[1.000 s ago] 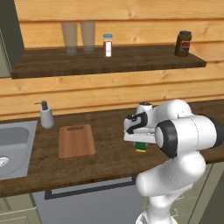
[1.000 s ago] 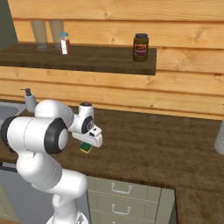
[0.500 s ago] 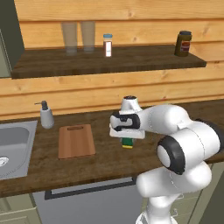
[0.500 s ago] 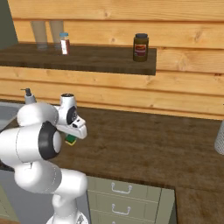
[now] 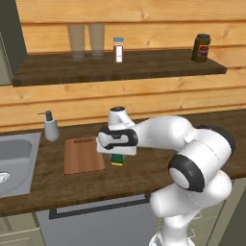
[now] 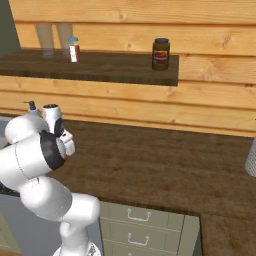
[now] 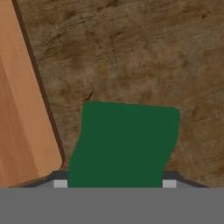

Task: Pick up the sponge from the counter and clean the cutting board by briefly scrubbing or pressing down on the cutting board. Once finished, release the sponge.

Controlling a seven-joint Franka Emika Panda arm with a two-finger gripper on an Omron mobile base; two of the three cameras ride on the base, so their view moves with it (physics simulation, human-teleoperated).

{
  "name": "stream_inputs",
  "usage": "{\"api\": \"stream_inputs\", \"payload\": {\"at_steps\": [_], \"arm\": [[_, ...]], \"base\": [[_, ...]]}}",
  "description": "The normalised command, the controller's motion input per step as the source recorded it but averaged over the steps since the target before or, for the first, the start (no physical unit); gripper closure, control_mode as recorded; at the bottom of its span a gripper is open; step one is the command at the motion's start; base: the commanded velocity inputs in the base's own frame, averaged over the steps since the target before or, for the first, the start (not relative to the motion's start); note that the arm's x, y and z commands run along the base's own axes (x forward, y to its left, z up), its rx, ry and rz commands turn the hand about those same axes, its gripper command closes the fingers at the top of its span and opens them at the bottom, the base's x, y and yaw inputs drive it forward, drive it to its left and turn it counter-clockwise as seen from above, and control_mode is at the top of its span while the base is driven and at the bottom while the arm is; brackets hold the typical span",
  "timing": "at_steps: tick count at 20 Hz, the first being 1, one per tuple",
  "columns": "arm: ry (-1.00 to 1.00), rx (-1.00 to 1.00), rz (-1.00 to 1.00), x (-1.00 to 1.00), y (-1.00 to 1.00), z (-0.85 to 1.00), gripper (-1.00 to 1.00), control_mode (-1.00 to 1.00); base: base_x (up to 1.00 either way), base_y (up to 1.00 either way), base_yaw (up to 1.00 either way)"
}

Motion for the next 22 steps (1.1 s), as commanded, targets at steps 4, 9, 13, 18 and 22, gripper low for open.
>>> {"api": "stream_inputs", "payload": {"at_steps": [4, 9, 13, 18, 22], "arm": [[0.1, -0.08, 0.0, 0.2, 0.96, 0.08, 1.0, -1.0], [0.12, -0.12, 0.0, 0.17, 0.89, 0.08, 1.0, -1.0], [0.14, -0.11, 0.0, 0.21, 0.77, 0.01, 1.0, -1.0], [0.05, -0.03, 0.0, 0.22, 0.57, -0.04, 1.0, -1.0], [0.0, 0.0, 0.0, 0.15, 0.37, -0.04, 1.0, -1.0]], "base": [[0.0, 0.0, 0.0], [0.0, 0.0, 0.0], [0.0, 0.0, 0.0], [0.0, 0.0, 0.0], [0.0, 0.0, 0.0]]}}
